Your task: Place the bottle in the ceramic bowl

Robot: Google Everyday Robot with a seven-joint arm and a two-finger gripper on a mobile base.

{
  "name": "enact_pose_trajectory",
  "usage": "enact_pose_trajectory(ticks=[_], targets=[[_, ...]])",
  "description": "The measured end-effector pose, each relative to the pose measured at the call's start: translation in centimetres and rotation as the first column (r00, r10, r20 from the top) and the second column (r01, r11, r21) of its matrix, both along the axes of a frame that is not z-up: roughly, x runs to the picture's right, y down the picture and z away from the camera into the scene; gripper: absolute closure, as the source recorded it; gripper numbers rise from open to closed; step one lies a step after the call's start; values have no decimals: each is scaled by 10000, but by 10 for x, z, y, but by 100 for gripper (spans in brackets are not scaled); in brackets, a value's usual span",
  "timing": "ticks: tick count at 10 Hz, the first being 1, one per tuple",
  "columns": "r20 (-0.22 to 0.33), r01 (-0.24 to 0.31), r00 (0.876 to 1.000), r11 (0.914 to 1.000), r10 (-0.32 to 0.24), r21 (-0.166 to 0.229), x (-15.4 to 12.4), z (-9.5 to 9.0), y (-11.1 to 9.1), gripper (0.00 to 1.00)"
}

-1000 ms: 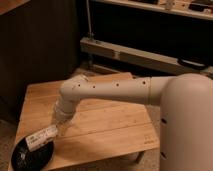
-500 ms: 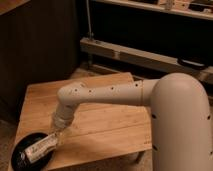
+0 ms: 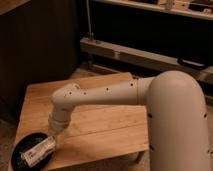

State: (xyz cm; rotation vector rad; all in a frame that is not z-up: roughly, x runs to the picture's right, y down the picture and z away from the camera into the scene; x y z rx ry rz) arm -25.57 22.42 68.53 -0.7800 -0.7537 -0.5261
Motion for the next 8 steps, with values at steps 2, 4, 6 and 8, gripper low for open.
enact_pose_trajectory(ticks=[2,4,6,8], targets=[[-248,58,9997,9997,-52,226,-4,0,1,100],[-594,4,9982,9988,26,496,-8,0,-1,100],[-817,-193,9964,9984,236,533,-12,2,-4,100],[-942,-472,9942,9974,521,540,-19,3,-8,100]])
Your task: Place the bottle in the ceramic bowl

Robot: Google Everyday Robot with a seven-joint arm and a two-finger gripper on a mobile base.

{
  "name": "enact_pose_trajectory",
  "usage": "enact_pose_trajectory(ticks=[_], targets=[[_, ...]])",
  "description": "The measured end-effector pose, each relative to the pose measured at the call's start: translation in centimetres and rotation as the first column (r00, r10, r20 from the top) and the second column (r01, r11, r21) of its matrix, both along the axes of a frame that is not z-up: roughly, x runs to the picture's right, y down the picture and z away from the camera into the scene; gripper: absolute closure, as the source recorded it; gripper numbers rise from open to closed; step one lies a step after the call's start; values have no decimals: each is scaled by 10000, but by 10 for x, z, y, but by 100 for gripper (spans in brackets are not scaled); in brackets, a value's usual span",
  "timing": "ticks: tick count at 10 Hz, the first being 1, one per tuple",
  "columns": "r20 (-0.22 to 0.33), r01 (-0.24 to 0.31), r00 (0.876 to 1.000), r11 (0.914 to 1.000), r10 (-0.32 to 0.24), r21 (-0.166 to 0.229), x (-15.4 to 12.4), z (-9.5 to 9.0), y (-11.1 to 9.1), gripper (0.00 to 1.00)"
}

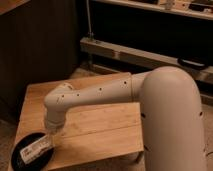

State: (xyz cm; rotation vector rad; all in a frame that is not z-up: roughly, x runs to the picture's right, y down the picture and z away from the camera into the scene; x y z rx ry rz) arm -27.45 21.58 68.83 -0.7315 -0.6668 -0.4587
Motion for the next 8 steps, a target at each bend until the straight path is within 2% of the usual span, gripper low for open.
enact_pose_trajectory(ticks=[6,8], targets=[[-110,-85,9999,9999,86,110,-11,2,-1,98],[-151,-14,9999,9998,17,188,-13,2,1,81]])
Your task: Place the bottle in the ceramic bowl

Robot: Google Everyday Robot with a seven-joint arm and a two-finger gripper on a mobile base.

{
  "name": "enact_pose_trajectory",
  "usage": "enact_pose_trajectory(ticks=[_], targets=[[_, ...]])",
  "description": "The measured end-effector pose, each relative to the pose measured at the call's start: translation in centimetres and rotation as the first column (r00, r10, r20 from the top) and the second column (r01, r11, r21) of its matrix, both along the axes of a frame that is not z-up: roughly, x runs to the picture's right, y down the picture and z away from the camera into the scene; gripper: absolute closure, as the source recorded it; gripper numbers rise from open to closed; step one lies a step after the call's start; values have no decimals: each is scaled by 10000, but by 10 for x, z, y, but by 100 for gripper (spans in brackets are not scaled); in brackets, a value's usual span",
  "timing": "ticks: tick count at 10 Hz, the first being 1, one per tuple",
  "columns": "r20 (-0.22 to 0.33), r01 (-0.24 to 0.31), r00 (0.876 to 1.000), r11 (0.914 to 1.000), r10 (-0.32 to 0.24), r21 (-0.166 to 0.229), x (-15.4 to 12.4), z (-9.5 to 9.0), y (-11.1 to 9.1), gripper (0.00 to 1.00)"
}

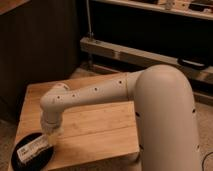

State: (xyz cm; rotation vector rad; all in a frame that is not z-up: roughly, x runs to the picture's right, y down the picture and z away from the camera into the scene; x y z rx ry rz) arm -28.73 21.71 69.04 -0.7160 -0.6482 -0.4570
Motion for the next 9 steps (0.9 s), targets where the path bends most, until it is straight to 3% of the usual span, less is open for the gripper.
enact_pose_trajectory(ticks=[6,9], targets=[[-75,128,9999,9999,-128,13,-3,1,7,23],[-111,257,9996,9996,-256,133,-4,1,9,20]])
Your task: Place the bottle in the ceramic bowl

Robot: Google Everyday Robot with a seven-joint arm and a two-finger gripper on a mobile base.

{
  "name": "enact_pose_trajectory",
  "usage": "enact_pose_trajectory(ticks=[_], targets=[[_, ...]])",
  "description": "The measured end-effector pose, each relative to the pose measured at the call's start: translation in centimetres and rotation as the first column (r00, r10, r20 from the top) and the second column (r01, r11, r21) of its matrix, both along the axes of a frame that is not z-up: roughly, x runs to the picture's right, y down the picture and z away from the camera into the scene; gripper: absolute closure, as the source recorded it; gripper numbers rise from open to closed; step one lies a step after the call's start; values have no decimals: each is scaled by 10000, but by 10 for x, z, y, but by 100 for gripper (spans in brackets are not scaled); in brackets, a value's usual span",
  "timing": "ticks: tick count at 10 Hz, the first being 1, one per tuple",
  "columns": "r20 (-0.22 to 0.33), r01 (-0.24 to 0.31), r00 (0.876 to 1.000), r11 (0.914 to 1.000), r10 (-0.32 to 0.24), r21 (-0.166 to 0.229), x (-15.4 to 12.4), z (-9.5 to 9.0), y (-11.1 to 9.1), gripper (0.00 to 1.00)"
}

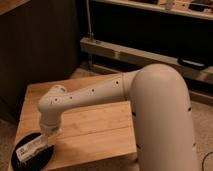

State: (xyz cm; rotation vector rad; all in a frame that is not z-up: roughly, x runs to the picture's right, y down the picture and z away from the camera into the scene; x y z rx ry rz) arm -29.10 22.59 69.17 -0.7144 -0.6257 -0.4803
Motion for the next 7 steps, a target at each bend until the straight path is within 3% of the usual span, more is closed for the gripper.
enact_pose_trajectory(ticks=[2,5,7], targets=[[-74,107,9999,9999,-107,-3,0,2,2,20],[-355,-14,9994,9981,-7,-610,3,7,-1,20],[-338,-15,9994,9978,-8,-670,2,6,0,20]])
